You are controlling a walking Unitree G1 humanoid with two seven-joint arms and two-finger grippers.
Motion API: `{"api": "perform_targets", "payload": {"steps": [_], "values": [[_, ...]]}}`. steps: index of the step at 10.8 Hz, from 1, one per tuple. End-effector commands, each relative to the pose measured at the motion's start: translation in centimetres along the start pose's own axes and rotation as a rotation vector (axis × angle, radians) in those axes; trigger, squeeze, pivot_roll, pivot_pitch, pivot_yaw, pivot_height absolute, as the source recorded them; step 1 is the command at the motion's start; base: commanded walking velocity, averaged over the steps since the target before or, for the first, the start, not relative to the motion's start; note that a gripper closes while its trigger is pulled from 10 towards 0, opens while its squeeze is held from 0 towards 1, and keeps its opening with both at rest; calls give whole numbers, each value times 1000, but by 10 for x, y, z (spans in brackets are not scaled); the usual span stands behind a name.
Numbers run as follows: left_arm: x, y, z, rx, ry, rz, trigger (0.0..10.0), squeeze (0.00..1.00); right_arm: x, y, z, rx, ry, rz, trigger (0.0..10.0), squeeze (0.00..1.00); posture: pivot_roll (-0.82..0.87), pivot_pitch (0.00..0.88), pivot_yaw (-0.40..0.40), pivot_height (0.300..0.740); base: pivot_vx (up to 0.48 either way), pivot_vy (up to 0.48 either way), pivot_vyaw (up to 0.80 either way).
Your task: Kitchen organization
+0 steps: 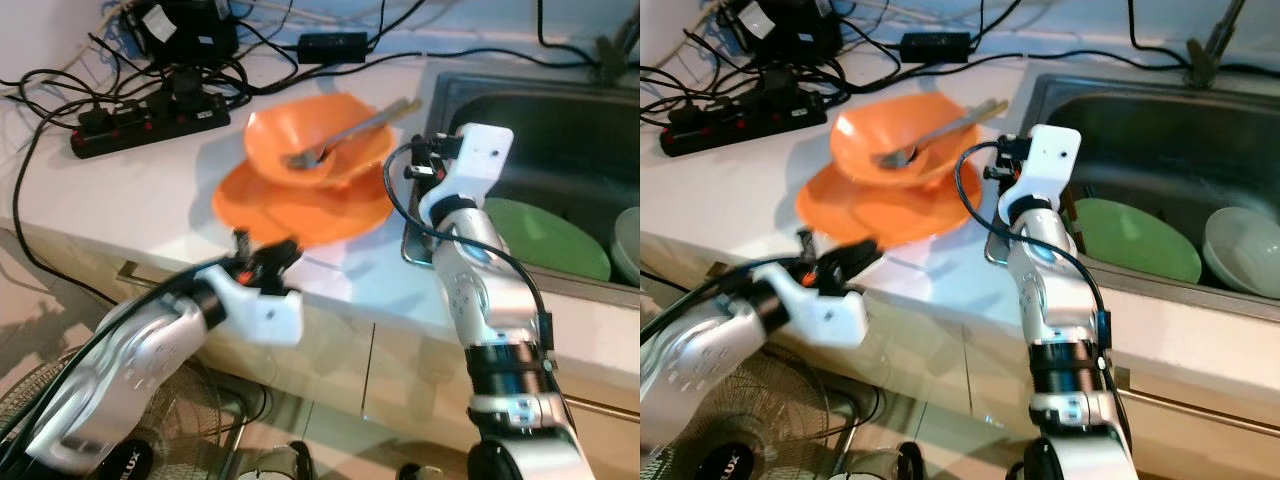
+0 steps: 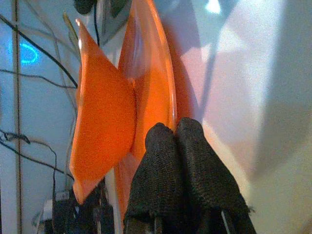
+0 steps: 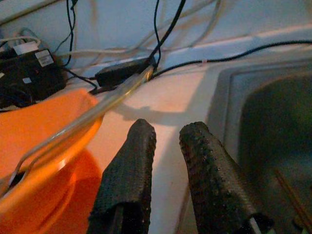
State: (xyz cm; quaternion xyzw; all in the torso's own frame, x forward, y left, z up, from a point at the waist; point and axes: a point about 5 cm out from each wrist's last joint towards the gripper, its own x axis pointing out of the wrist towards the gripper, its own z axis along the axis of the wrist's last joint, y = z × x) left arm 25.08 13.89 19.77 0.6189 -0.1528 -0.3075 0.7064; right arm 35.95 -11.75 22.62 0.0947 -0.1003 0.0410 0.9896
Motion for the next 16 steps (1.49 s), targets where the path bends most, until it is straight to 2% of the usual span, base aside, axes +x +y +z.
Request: {"api": "perform_targets", "payload": {"steps": [1, 3, 4, 7, 8, 13, 14, 15, 16], "values": [[-5, 7, 2, 23, -2, 17, 10000, 0, 3, 4, 4, 7, -24, 18, 10000, 0, 231, 99, 86, 740, 0, 0, 0], [-4, 9, 1, 12, 2, 18, 10000, 0, 6, 3, 5, 5, -37, 16, 10000, 0, 229, 98, 88, 740, 0, 0, 0], [-4, 9, 1, 7, 2, 18, 10000, 1000, 6, 2, 5, 5, -39, 13, 10000, 0, 226, 100, 90, 740, 0, 0, 0], [-1, 11, 1, -29, -4, 30, 10000, 1000, 5, 1, 4, 3, -43, 5, 10000, 0, 216, 93, 96, 740, 0, 0, 0], [-1, 13, 0, -66, -9, 35, 10000, 1000, 5, 1, 4, 3, -45, 8, 10000, 0, 215, 90, 97, 740, 0, 0, 0], [-12, 18, -5, -186, -68, 18, 10000, 1000, 11, 4, 5, 7, -53, 20, 10000, 0, 241, 62, 94, 740, 0, 0, 0], [-15, 14, -7, -229, -75, -18, 10000, 812, 12, 6, 6, 8, -56, 25, 10000, 0, 241, 50, 95, 740, 0, 0, 0], [-17, 18, -10, -308, -88, 35, 10000, 0, 13, 7, 6, 9, -61, 29, 10000, 0, 236, 38, 93, 740, 0, 0, 0], [-16, 35, -11, -345, -100, 170, 10000, 0, 13, 5, 8, 6, -70, 27, 10000, 0, 231, 26, 93, 740, 0, 0, 0]]}}
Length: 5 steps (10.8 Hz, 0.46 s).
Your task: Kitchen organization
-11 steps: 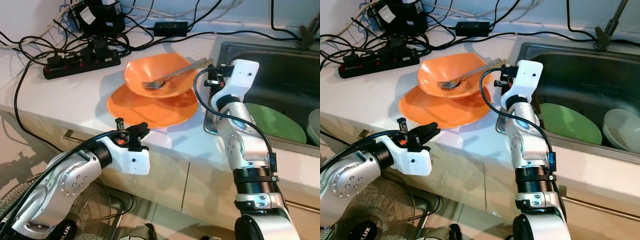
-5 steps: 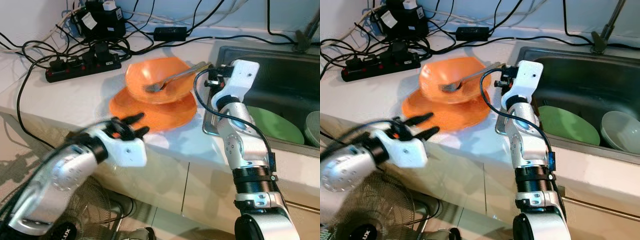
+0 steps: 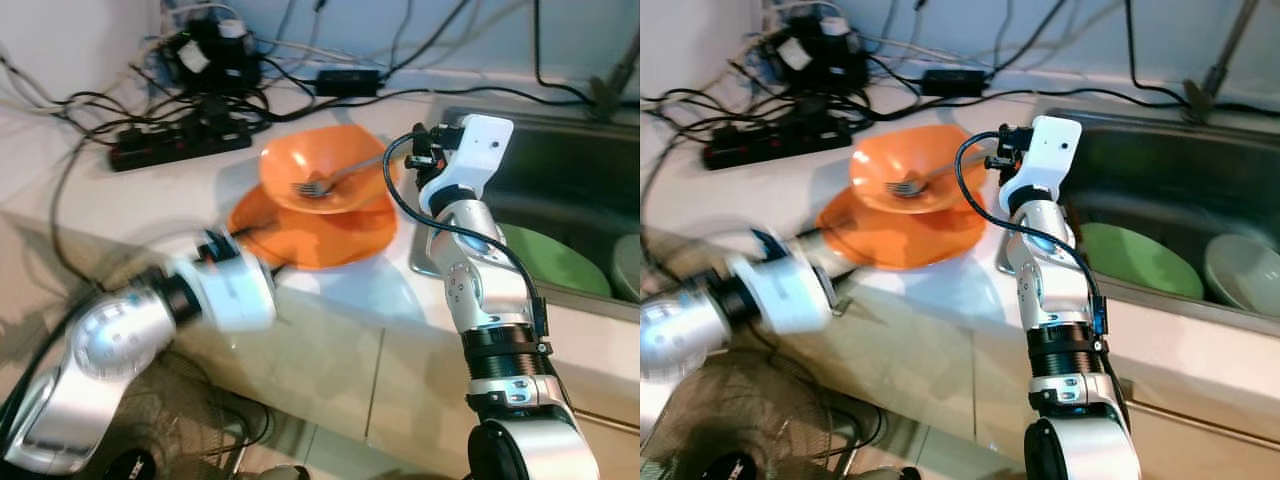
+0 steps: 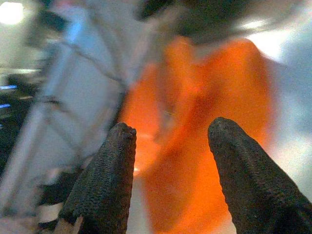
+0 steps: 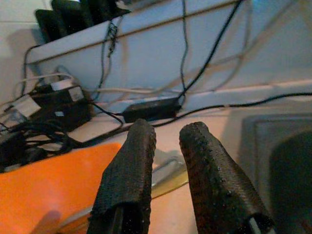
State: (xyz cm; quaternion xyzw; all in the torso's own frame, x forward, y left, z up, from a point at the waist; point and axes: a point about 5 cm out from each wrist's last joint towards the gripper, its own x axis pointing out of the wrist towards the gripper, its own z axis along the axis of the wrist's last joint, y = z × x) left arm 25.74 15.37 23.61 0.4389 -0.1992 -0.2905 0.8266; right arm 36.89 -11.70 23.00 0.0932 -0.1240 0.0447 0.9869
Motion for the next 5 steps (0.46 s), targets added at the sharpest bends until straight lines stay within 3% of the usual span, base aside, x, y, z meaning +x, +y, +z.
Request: {"api": "perform_targets", "payload": {"steps": [1, 2, 3, 4, 5], "values": [[2, 25, 6, -29, -24, 160, 10000, 0, 4, 2, 11, 6, -45, 10, 10000, 0, 229, 19, 93, 740, 0, 0, 0], [9, 45, 9, -107, -46, 355, 10000, 0, 4, 0, 16, 3, -68, 6, 10000, 0, 218, 0, 93, 740, 0, 0, 0], [13, 49, 7, -164, -50, 433, 10000, 0, 4, -1, 19, 4, -81, 5, 10000, 0, 210, 0, 94, 740, 0, 0, 0], [29, 45, 0, -289, -37, 531, 10000, 0, 5, -1, 22, -17, -99, 3, 10000, 0, 207, 0, 90, 740, 0, 0, 0], [49, 31, -8, -415, -12, 576, 10000, 0, 5, -2, 20, -46, -97, 4, 10000, 0, 197, 0, 88, 740, 0, 0, 0]]}}
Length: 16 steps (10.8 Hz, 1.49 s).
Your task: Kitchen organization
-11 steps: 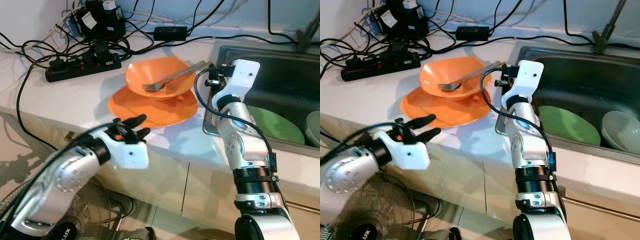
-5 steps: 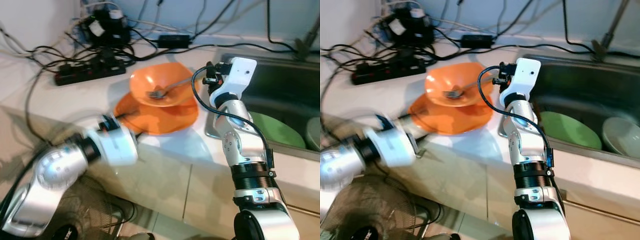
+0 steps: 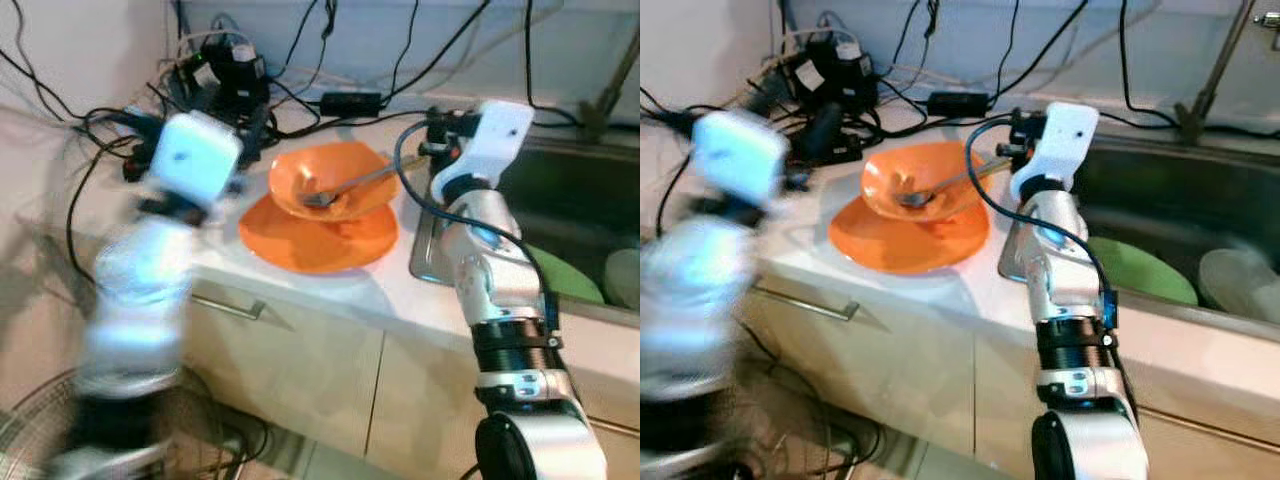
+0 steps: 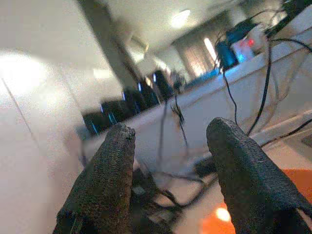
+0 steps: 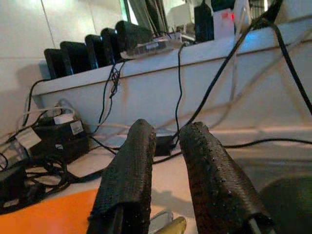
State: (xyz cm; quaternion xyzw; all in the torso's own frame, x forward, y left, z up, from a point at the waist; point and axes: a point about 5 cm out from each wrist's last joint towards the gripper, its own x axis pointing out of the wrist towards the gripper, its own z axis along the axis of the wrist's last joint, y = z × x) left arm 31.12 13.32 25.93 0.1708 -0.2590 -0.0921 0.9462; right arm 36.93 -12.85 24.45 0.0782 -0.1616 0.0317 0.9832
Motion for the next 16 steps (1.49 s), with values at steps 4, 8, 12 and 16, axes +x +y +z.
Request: {"api": "perform_targets", "payload": {"steps": [4, 8, 12, 16], "values": [[22, -39, -30, -89, 78, 3, 10000, 0, -3, 7, -3, -30, 9, 22, 10000, 0, 141, 1, 83, 740, 0, -142, 0], [21, -34, -40, -69, 84, 48, 10000, 0, -4, 16, -4, -87, 8, 92, 10000, 0, 144, 15, 63, 740, 0, -457, 344], [21, -28, -45, -59, 95, 48, 10000, 0, -5, 16, -9, -80, 31, 91, 10000, 0, 150, 20, 60, 740, 0, -182, 0], [22, -23, -50, -55, 135, 75, 10000, 0, -6, 20, -12, -103, 50, 125, 10000, 0, 155, 29, 58, 740, 0, 0, 366]]}}
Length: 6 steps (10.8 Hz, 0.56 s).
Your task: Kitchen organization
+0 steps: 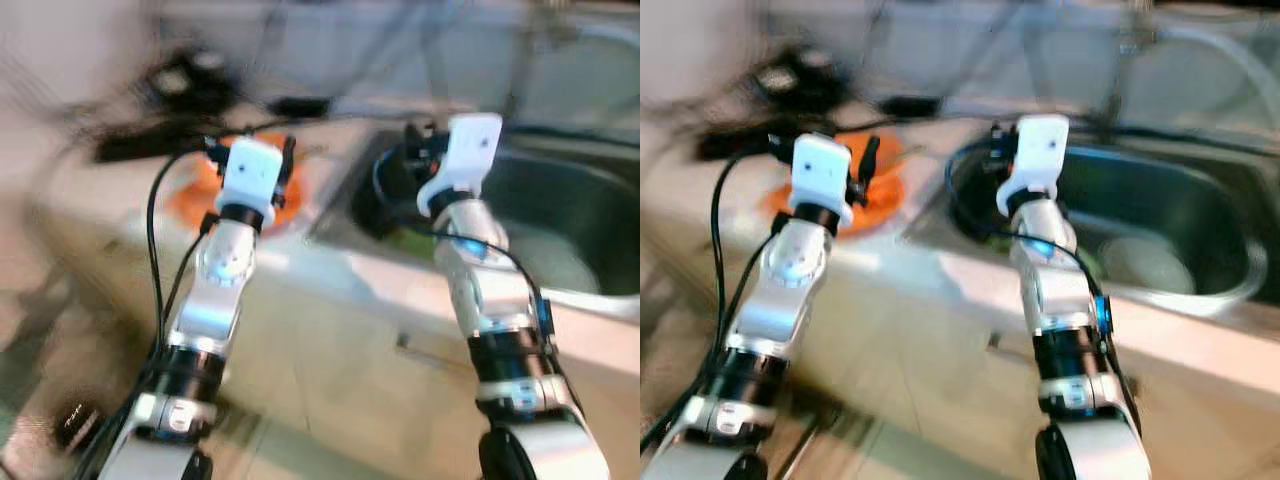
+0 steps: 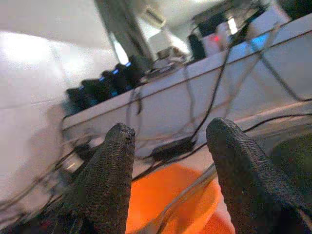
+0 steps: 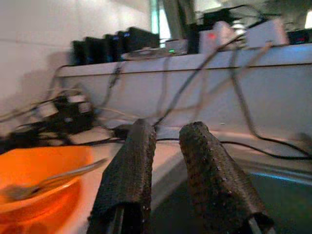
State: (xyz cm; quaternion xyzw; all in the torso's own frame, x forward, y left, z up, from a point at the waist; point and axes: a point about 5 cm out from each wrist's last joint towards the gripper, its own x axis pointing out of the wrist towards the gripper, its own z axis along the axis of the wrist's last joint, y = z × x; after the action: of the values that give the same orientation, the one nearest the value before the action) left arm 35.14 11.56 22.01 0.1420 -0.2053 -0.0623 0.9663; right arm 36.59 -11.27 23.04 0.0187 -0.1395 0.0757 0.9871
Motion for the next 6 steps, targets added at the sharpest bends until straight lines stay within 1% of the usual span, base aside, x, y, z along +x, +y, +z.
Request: {"api": "perform_targets", "payload": {"steps": [1, 3, 6], "values": [[2, 5, -3, -1, 22, 19, 10000, 0, 2, 7, 3, 5, -5, 22, 10000, 0, 153, 30, 58, 740, 0, 0, 0], [2, 7, -4, -4, 30, 27, 10000, 0, 2, 6, 1, 23, 6, 17, 10000, 0, 156, 35, 57, 740, 257, 0, 0], [2, 9, -6, -5, 40, 35, 10000, 0, 2, 8, -2, 22, 18, 22, 10000, 0, 159, 40, 57, 740, 274, 0, 0]]}}
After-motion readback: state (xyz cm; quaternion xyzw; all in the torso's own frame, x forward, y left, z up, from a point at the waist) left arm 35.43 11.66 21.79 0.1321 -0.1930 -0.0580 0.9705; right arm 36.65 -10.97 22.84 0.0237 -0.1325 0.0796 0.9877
